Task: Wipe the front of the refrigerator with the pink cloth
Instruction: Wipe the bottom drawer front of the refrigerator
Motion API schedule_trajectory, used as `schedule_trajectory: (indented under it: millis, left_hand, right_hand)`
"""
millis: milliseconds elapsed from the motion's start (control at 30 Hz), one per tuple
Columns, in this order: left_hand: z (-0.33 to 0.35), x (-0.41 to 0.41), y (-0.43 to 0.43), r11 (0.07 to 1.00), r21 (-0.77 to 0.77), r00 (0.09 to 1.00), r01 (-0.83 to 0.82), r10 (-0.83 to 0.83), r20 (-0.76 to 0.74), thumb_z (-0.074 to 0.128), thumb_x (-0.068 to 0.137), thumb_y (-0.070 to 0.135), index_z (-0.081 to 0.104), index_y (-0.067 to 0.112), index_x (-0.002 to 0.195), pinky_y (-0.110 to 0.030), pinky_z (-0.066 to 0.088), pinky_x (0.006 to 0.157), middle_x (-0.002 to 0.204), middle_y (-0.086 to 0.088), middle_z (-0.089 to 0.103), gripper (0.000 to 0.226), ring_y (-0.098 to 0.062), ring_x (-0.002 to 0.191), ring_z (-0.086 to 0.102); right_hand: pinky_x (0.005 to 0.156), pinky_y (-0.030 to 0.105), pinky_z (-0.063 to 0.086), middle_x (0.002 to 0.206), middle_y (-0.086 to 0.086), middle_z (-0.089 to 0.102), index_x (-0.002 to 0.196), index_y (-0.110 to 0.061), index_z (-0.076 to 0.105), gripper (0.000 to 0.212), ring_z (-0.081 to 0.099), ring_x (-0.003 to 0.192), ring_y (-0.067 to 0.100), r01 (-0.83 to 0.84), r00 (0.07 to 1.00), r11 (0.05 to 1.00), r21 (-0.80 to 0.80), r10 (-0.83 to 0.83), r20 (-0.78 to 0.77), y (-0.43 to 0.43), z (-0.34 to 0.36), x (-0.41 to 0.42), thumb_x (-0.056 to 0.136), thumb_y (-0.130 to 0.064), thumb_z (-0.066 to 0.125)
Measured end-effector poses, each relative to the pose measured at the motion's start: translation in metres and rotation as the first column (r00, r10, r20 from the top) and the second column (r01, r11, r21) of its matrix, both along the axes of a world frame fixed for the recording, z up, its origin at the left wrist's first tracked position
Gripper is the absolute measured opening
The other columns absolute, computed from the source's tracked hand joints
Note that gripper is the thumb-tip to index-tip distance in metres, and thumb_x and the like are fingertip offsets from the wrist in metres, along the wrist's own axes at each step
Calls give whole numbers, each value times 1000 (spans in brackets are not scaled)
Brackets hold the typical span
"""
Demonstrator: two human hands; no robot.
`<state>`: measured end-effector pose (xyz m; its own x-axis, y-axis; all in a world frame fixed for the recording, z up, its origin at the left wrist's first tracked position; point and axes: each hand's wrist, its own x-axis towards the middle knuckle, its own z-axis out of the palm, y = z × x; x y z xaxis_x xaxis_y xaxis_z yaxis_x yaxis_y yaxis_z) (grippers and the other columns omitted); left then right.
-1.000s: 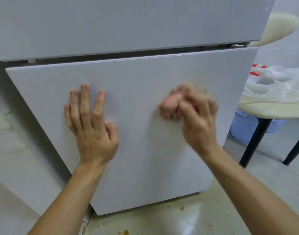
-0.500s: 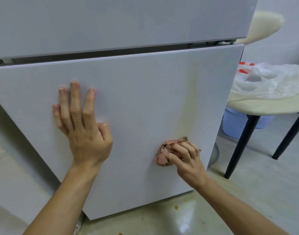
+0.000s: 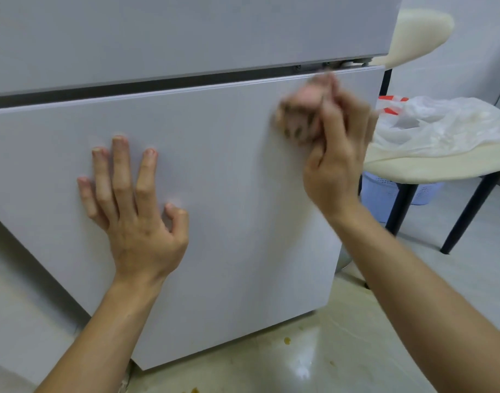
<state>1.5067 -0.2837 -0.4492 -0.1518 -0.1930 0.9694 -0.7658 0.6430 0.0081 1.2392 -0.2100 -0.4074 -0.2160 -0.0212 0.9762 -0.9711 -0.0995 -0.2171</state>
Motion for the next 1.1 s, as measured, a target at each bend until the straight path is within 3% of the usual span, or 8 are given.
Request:
schedule_trajectory:
  millis: [100, 167, 267, 467, 667, 833, 900, 1100]
  left_hand:
    - [0, -2, 0, 1000, 9, 1000, 1, -1, -4, 60, 80, 9, 38, 8, 157, -66, 10, 125, 167, -24, 27, 81, -45, 156, 18]
    - [0, -4, -1, 1000, 7, 1000, -5, 5, -5, 60, 79, 9, 38, 8, 157, -67, 11, 124, 167, -23, 27, 81, -46, 156, 18]
    - [0, -7, 0, 1000, 3, 1000, -16, 16, -16, 59, 77, 7, 39, 6, 156, -67, 10, 124, 167, -25, 26, 81, -47, 156, 18]
    - [0, -15, 4, 999, 23, 997, -41, 43, -66, 60, 73, 2, 39, 5, 153, -64, 14, 124, 166, -26, 26, 83, -40, 157, 16]
    - [0, -11, 5, 999, 16, 998, -29, 30, -53, 58, 76, 7, 38, 7, 152, -61, 14, 124, 165, -23, 29, 78, -36, 157, 17]
    - [0, -15, 5, 999, 20, 997, -31, 32, -65, 57, 75, 4, 36, 5, 154, -61, 11, 125, 166, -23, 27, 81, -38, 158, 15]
    - [0, -16, 4, 999, 14, 997, -39, 40, -66, 57, 75, 3, 36, 5, 154, -60, 10, 125, 166, -23, 27, 82, -38, 158, 14]
    - [-2, -20, 4, 998, 12, 995, -58, 58, -75, 56, 75, 0, 34, 4, 155, -61, 8, 126, 167, -24, 26, 83, -40, 158, 15]
  right_hand:
    - [101, 51, 42, 131, 13, 52, 116, -16, 65, 21, 45, 120, 27, -13, 994, 988, 152, 29, -101, 5, -114, -2, 103, -3, 55]
    - [107, 48, 37, 130, 10, 47, 113, -21, 60, 37, 44, 121, 31, 90, 937, 952, 292, 19, -350, 18, -173, -9, 89, 7, 60]
    - [109, 43, 33, 128, 6, 47, 110, -24, 57, 45, 46, 120, 30, 129, 899, 912, 388, 58, -435, 29, -189, -16, 80, 10, 56]
    - [98, 47, 41, 131, 10, 53, 115, -18, 63, 34, 47, 116, 32, 21, 973, 977, 214, 29, -227, 17, -85, -25, 91, 5, 64]
    - [99, 18, 30, 125, 18, 60, 114, -3, 70, 56, 46, 114, 30, 22, 994, 1000, -20, -20, 109, 13, 30, -25, 70, 10, 39]
    - [107, 49, 40, 135, 13, 45, 125, -14, 56, 20, 46, 122, 38, 49, 999, 995, 88, -49, 2, 1, -94, -22, 105, -15, 53]
    - [99, 58, 44, 133, 10, 43, 117, -15, 54, 22, 44, 121, 36, 90, 994, 965, 245, -73, -76, 14, -168, -21, 98, -5, 51]
    - [99, 51, 40, 129, 8, 47, 112, -17, 58, 31, 44, 116, 31, 74, 989, 924, 375, -19, -147, 29, -161, -29, 86, -1, 51]
